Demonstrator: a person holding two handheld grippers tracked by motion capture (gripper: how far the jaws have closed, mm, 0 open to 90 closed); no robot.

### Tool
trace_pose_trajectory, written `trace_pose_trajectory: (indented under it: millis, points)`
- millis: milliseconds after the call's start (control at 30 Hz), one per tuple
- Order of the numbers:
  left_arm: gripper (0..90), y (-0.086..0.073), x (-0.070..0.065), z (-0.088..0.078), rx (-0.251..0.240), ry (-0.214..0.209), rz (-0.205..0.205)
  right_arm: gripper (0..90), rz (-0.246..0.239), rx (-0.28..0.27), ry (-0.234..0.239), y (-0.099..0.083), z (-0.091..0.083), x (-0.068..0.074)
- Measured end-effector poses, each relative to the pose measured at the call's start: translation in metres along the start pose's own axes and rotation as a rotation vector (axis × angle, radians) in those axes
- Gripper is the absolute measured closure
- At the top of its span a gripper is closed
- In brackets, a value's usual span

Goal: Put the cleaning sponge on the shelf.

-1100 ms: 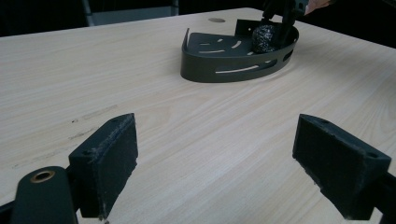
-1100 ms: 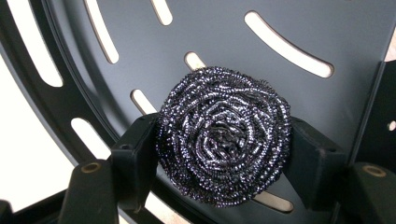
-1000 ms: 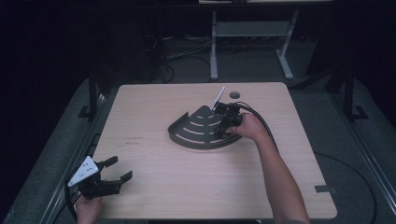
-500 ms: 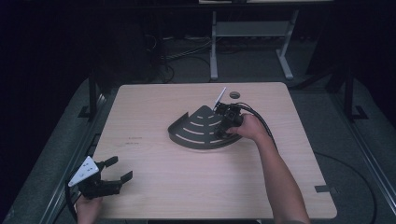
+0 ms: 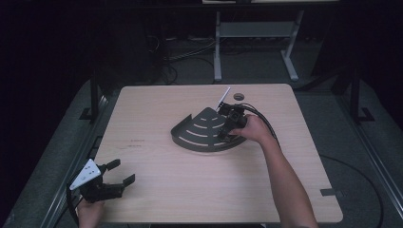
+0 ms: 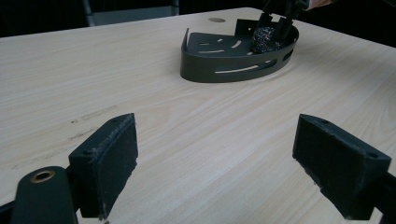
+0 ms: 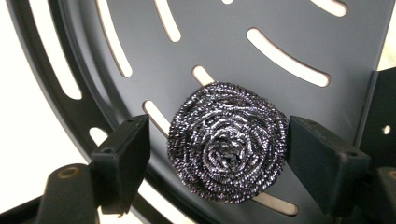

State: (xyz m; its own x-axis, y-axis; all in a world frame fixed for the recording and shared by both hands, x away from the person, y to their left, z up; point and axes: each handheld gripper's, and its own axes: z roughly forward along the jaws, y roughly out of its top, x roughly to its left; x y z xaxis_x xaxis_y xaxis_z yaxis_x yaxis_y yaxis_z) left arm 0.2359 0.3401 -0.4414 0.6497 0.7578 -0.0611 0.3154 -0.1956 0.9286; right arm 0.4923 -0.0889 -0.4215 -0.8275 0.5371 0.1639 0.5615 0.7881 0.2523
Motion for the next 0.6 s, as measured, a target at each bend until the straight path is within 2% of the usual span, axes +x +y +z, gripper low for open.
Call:
trace_pose_trajectory:
  millis: [400, 600]
  points:
    - [13.3, 0.0, -0.001, 0.001, 0.005, -0.003, 0.002, 19.9, -0.036, -0.026, -0.019, -0.004, -0.022, 0.011]
    - [13.3, 0.0, 0.0, 0.0, 0.003, -0.001, 0.0, 19.0, -0.058, -0.029, -0.024, -0.007, -0.033, 0.022]
